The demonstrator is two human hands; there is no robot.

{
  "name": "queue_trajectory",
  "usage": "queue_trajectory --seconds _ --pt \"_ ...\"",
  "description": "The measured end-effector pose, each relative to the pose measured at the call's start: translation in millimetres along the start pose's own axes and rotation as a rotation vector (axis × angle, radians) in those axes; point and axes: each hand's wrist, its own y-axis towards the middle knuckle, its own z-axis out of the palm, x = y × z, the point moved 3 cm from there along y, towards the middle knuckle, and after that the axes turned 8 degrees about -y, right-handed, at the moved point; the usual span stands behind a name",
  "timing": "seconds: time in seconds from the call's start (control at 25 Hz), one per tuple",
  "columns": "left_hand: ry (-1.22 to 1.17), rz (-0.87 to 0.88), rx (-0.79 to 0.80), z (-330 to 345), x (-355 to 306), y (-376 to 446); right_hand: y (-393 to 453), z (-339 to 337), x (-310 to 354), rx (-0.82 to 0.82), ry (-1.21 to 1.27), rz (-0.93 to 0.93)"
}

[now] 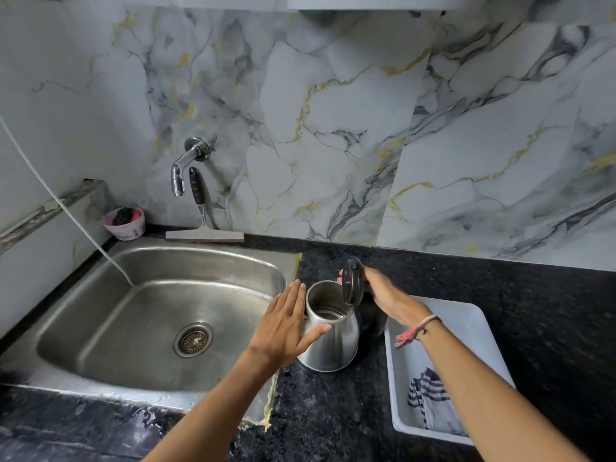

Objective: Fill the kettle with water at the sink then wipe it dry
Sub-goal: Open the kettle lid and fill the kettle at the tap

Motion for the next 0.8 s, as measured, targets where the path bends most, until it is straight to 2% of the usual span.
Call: queue_trajectory --seconds 0.08,0.16,0.2,0.24,0.32,0.4,0.44,0.56,0.68,0.8 --pt "-0.007 0.002 0.003 0.2 -0.2 -0.7 -3.0 -12.7 -0.6 0.179 0.159 -0.062" --pt "-0.008 -0.002 0.002 0.5 -1.0 -1.3 -6.3 -19.5 -1.2 0.313 0.027 -0.118" --pt "-0.009 -0.003 -0.002 0.5 -1.2 -1.3 -8.1 -19.2 -2.1 0.314 -0.092 -0.144" --pt "-0.013 -0.006 -0.008 0.5 -1.4 -1.2 -10.1 -16.1 -4.2 0.264 -0.232 -0.163" --pt "-0.015 -0.012 -0.011 0.8 -1.0 -1.4 -11.3 -6.1 -11.1 -0.005 -0.486 -0.256" --pt "-0.013 -0.015 -0.006 1.9 -0.4 -1.6 -11.0 4.1 -18.8 -0.261 -0.618 -0.372" --pt "-0.012 -0.019 -0.01 2.6 -0.2 -1.8 -9.4 5.3 -24.1 -0.336 -0.651 -0.406" --pt "-0.002 -0.025 -0.029 4.0 -0.8 -1.3 -0.7 0.1 -35.3 -0.449 -0.804 -0.419" --pt "-0.006 -0.029 -0.037 0.7 8.7 -4.0 2.8 7.7 -31.3 -0.55 -0.777 -0.458" --pt "0.0 -0.023 -0.052 -10.1 38.5 -8.7 15.3 33.3 -11.2 -0.583 -0.771 -0.484"
